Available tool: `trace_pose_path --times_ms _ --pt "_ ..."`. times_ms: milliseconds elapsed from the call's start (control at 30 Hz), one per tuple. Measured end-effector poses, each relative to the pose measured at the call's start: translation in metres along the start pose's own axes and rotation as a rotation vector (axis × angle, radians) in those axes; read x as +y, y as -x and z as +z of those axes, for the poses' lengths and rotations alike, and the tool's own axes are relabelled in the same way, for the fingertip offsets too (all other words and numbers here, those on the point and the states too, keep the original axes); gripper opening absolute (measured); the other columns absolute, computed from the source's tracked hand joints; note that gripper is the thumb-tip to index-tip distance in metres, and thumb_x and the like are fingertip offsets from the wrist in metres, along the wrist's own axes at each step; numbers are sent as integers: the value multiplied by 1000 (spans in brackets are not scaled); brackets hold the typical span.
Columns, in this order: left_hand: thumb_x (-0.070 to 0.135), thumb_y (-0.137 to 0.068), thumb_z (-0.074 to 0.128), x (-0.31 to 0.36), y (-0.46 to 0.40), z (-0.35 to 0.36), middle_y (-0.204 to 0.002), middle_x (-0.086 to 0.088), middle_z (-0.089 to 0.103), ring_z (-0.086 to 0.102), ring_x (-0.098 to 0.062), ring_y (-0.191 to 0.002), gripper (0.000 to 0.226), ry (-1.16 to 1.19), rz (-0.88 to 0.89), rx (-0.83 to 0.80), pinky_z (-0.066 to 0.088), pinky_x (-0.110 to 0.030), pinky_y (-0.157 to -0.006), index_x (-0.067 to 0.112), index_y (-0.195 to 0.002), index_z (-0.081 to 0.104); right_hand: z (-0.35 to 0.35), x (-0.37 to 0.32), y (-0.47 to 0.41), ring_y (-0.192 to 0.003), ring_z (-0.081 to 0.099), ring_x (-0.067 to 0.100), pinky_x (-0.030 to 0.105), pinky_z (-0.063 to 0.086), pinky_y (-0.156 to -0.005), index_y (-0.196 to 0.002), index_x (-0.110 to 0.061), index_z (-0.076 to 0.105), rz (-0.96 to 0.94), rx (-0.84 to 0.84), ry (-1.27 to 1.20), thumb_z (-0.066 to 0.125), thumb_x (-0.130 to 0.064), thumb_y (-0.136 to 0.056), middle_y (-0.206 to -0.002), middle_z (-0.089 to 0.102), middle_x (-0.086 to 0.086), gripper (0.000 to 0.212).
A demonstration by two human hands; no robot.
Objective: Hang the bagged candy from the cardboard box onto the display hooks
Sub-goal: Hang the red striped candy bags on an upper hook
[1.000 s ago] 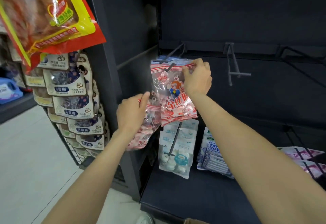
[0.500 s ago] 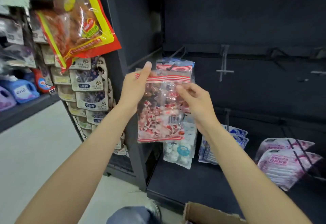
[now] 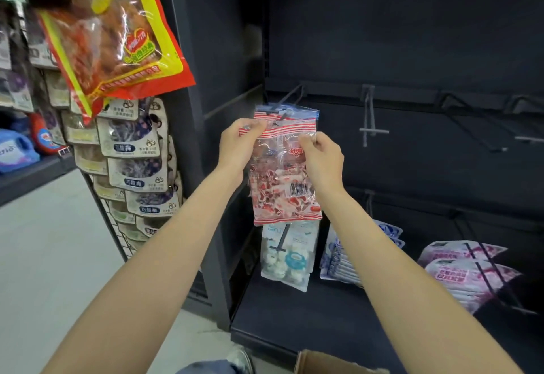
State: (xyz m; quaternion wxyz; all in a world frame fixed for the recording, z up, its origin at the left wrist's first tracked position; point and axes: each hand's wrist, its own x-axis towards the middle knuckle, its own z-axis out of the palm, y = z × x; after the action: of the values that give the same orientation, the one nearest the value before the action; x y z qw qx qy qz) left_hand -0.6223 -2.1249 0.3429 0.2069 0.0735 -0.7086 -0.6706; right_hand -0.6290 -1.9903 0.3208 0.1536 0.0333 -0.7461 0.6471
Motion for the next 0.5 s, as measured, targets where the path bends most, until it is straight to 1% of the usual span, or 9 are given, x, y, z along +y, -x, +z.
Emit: trace_pose_path --times_ms 67,100,167,200,267,333,367,467,500 --pt "28 -90 63 -4 8 -1 -96 3 69 66 -9 -78 9 -23 59 12 53 -21 -66 20 -94 64 -4 5 3 -69 51 16 33 40 -65 -91 -5 50 -66 7 33 56 -29 -94 -81 56 2 24" --pt "28 -90 63 -6 13 -2 -97 3 68 66 -11 -80 8 -34 98 15 54 -24 -69 20 -91 64 -7 7 7 -80 57 14 32 45 -71 -103 -12 51 -120 32 63 58 -28 -93 -95 59 -1 21" --pt "28 -90 63 -6 27 -4 -99 1 67 66 -14 -82 8 -20 162 17 54 -30 -72 22 -85 62 -15 6 21 -100 50 12 27 43 -85 -120 -20 46 -295 124 183 64 -31 -89 -119 49 -3 38" --pt "26 -90 62 -4 34 -5 -98 2 66 65 -14 -81 9 -20 183 8 53 -30 -72 22 -84 60 -18 4 32 -104 45 12 26 39 -89 -122 -19 46 -402 128 245 64 -39 -87 -121 45 -3 45" --pt "20 -91 61 3 46 -5 -91 5 63 61 -11 -82 10 -11 205 -42 51 -23 -69 18 -82 57 -19 0 55 -112 42 11 27 36 -94 -126 -21 48 -507 -56 368 58 -61 -79 -123 45 -5 63" --pt "13 -91 60 12 56 -4 -87 2 61 61 -12 -81 10 30 153 -128 51 -20 -62 13 -82 56 -16 -1 70 -122 43 11 30 38 -99 -137 -23 39 -451 -253 444 61 -67 -70 -133 45 -7 82" --pt "11 -91 60 16 59 -3 -87 1 62 62 -12 -81 9 25 131 -171 52 -20 -62 12 -83 58 -16 -3 73 -121 47 12 32 41 -100 -139 -22 38 -418 -271 411 65 -61 -72 -134 47 -7 82" --pt "19 -93 57 22 60 -8 -88 6 68 64 -8 -86 14 -97 199 -231 54 -27 -76 21 -82 65 -20 -8 61 -97 63 19 39 50 -88 -124 -17 58 -387 -180 229 61 -25 -91 -108 68 -4 33" --pt "24 -94 54 22 58 -11 -90 9 69 64 -6 -89 17 -143 246 -206 52 -27 -82 26 -83 67 -21 -11 54 -93 65 21 41 51 -86 -114 -13 64 -342 -152 199 56 -20 -95 -100 71 -1 22"
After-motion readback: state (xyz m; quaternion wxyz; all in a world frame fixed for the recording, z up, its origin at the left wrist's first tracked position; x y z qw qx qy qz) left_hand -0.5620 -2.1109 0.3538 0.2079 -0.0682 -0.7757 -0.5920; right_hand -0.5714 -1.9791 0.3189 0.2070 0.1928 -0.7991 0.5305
